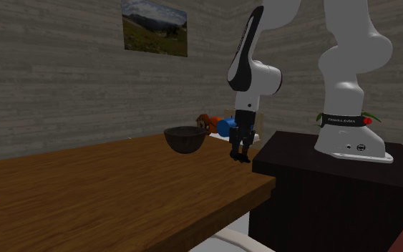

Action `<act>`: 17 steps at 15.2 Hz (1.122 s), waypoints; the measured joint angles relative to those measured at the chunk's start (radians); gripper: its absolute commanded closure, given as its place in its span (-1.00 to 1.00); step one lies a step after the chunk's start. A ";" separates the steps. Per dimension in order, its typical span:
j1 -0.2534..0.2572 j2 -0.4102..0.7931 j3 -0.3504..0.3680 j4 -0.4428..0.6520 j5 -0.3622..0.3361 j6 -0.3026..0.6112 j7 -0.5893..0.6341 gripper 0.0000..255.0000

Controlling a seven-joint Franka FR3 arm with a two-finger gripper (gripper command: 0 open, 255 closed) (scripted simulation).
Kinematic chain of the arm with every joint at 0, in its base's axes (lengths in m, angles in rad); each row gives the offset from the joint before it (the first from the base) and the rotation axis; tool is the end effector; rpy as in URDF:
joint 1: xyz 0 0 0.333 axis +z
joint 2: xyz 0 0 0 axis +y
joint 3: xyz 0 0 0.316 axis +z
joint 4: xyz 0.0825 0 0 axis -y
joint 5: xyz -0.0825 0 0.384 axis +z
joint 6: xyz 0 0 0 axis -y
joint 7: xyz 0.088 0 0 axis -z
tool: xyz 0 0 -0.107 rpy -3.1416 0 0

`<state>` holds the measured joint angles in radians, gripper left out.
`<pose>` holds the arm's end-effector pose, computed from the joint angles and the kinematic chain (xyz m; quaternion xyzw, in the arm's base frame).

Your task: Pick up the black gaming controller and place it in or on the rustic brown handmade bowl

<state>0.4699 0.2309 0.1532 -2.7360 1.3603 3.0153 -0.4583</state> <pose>0.3123 0.1419 0.1436 -0.9847 0.1360 -0.0002 0.1090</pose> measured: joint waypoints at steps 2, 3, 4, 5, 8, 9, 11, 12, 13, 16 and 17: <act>0.000 -0.001 0.000 0.001 0.000 0.000 0.000 1.00; 0.000 -0.002 0.000 0.001 0.000 0.001 0.001 1.00; 0.000 -0.002 -0.001 0.001 -0.001 0.001 0.001 1.00; -0.001 -0.001 -0.001 0.002 0.001 0.002 0.000 1.00; -0.002 0.001 -0.001 0.006 0.004 0.003 -0.005 1.00; -0.002 -0.001 0.000 0.004 0.005 0.003 -0.005 1.00; 0.009 -0.031 -0.014 -0.018 -0.059 -0.009 0.058 1.00; 0.017 -0.051 -0.023 -0.031 -0.099 -0.016 0.098 1.00; 0.023 -0.070 -0.035 -0.042 -0.145 -0.024 0.141 1.00; 0.041 -0.140 -0.065 -0.084 -0.276 -0.047 0.265 1.00; 0.044 -0.161 -0.076 -0.093 -0.323 -0.057 0.305 1.00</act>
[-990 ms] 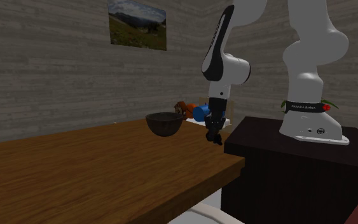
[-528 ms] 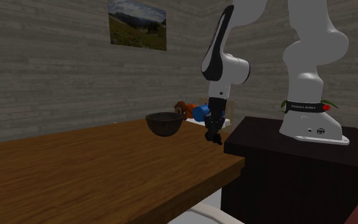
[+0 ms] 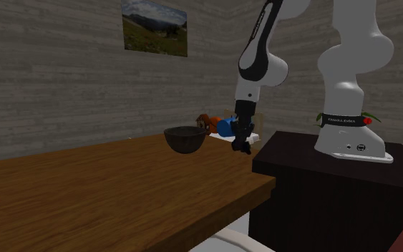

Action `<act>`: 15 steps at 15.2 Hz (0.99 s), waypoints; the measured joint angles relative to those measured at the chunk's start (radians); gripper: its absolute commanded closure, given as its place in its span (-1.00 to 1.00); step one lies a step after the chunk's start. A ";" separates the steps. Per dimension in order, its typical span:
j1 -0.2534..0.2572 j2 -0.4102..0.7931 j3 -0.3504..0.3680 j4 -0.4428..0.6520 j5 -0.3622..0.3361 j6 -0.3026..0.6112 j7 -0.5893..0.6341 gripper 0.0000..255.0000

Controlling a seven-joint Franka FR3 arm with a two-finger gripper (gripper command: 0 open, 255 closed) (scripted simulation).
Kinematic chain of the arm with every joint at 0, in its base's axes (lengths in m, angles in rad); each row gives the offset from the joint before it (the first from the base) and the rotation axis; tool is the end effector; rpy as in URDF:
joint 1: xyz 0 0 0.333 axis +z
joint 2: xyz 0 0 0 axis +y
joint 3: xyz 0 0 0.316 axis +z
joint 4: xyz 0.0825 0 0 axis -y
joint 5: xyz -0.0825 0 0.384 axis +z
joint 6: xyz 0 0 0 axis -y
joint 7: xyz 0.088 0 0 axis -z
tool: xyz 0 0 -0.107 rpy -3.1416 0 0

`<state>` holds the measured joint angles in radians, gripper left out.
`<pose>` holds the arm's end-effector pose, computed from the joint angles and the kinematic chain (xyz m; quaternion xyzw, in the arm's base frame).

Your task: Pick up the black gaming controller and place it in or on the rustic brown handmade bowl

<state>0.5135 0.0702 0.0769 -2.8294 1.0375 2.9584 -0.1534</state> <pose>0.3131 0.1413 0.1796 -0.9846 0.1363 -0.0006 0.1097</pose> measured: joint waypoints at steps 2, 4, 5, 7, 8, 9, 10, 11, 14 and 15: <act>0.004 -0.049 -0.015 -0.025 -0.091 -0.019 0.084 1.00; -0.001 -0.098 -0.025 -0.043 -0.195 -0.044 0.175 1.00; -0.007 -0.123 -0.027 -0.053 -0.239 -0.057 0.213 1.00; -0.023 -0.166 -0.026 -0.066 -0.311 -0.083 0.273 1.00; -0.034 -0.187 -0.026 -0.071 -0.345 -0.099 0.299 1.00; -0.046 -0.211 -0.021 -0.074 -0.383 -0.118 0.331 1.00; -0.058 -0.235 -0.016 -0.078 -0.415 -0.136 0.359 1.00; -0.068 -0.253 -0.013 -0.079 -0.440 -0.153 0.379 1.00; -0.097 -0.318 0.000 -0.087 -0.501 -0.208 0.431 1.00; -0.108 -0.340 0.006 -0.086 -0.522 -0.230 0.449 1.00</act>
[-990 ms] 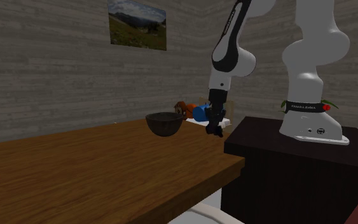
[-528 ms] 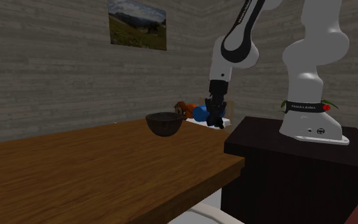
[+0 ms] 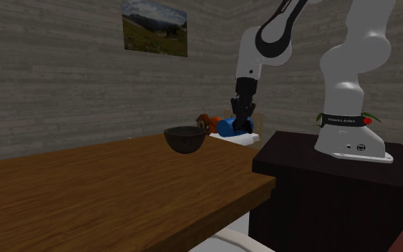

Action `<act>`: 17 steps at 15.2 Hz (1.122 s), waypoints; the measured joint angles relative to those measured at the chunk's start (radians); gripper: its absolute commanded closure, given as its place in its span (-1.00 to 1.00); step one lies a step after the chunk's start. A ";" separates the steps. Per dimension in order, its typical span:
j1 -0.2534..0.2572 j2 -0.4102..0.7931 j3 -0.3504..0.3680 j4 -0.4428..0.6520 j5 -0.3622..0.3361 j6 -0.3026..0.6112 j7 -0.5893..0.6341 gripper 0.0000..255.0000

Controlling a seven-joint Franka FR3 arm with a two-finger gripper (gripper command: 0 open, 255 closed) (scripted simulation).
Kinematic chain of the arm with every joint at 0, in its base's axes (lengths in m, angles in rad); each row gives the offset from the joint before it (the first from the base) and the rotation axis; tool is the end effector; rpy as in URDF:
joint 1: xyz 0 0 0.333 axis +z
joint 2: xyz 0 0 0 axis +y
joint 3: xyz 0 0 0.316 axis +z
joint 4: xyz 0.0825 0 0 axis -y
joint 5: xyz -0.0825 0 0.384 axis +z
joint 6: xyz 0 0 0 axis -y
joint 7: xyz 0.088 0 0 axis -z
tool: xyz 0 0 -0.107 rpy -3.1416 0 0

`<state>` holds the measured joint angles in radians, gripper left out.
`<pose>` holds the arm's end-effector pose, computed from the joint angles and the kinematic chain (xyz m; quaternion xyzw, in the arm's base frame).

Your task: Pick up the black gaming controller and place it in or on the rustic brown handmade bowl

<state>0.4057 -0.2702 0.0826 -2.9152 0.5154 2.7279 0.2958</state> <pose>0.3126 0.1421 0.2597 -0.9846 0.1360 -0.0004 0.1097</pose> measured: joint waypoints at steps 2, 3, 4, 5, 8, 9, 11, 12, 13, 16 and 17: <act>-0.016 -0.037 0.007 0.002 -0.029 -0.038 0.025 1.00; -0.024 -0.057 0.010 0.004 -0.043 -0.059 0.037 1.00; -0.030 -0.074 0.014 0.007 -0.055 -0.079 0.049 1.00; -0.035 -0.092 0.017 0.008 -0.064 -0.097 0.058 1.00; -0.055 -0.145 0.020 0.018 -0.096 -0.160 0.082 1.00; -0.059 -0.162 0.022 0.021 -0.104 -0.180 0.090 1.00; -0.067 -0.160 0.020 0.038 -0.113 -0.195 0.092 1.00; -0.073 -0.130 0.015 0.067 -0.120 -0.195 0.087 1.00; -0.080 -0.083 0.009 0.104 -0.124 -0.187 0.077 1.00; -0.101 0.021 -0.009 0.210 -0.146 -0.195 0.059 1.00; -0.103 0.057 -0.009 0.247 -0.150 -0.195 0.061 1.00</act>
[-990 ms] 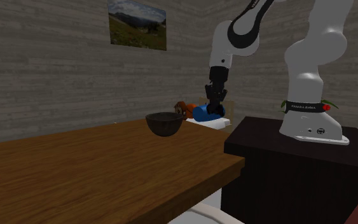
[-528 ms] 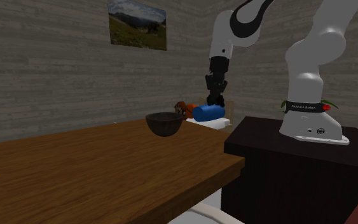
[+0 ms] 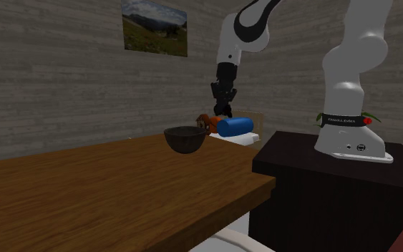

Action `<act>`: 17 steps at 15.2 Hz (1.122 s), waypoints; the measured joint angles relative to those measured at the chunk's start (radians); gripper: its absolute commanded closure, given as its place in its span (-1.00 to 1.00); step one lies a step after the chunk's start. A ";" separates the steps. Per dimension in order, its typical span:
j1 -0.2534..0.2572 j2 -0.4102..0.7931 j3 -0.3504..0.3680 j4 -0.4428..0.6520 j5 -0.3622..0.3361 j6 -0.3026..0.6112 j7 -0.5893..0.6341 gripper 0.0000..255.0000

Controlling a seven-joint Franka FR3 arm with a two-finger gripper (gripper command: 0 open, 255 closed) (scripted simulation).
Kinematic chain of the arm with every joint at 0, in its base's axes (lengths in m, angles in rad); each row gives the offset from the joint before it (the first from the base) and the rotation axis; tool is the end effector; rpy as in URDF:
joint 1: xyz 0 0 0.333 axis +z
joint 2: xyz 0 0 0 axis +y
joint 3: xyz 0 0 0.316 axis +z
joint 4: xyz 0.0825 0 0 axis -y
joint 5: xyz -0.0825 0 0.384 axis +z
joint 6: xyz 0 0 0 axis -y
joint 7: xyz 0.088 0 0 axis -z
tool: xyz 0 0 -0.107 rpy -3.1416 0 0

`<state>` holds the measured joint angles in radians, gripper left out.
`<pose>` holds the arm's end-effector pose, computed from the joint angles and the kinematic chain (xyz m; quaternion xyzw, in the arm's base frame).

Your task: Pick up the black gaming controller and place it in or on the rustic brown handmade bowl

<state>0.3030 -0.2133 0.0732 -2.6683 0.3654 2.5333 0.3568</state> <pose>0.3892 0.1484 0.3142 -0.9847 0.1359 -0.0003 0.1093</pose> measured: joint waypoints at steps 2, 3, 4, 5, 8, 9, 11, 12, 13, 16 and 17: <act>-0.010 0.076 -0.008 0.086 -0.014 -0.011 -0.004 1.00; -0.016 0.106 -0.013 0.124 -0.022 -0.021 -0.006 1.00; -0.020 0.138 -0.016 0.167 -0.030 -0.033 -0.005 1.00; -0.023 0.172 -0.019 0.207 -0.034 -0.038 -0.006 1.00; -0.033 0.277 -0.030 0.343 -0.054 -0.072 -0.005 1.00; -0.037 0.313 -0.033 0.395 -0.061 -0.088 -0.003 1.00; -0.042 0.381 -0.039 0.490 -0.072 -0.116 -0.001 1.00; -0.046 0.400 -0.042 0.513 -0.074 -0.121 -0.006 1.00; -0.047 0.417 -0.042 0.525 -0.072 -0.116 -0.010 1.00; -0.049 0.453 -0.041 0.534 -0.065 -0.091 -0.022 1.00; -0.049 0.465 -0.040 0.533 -0.062 -0.079 -0.025 1.00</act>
<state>0.2541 0.2514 0.0334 -2.1352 0.3032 2.4547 0.3322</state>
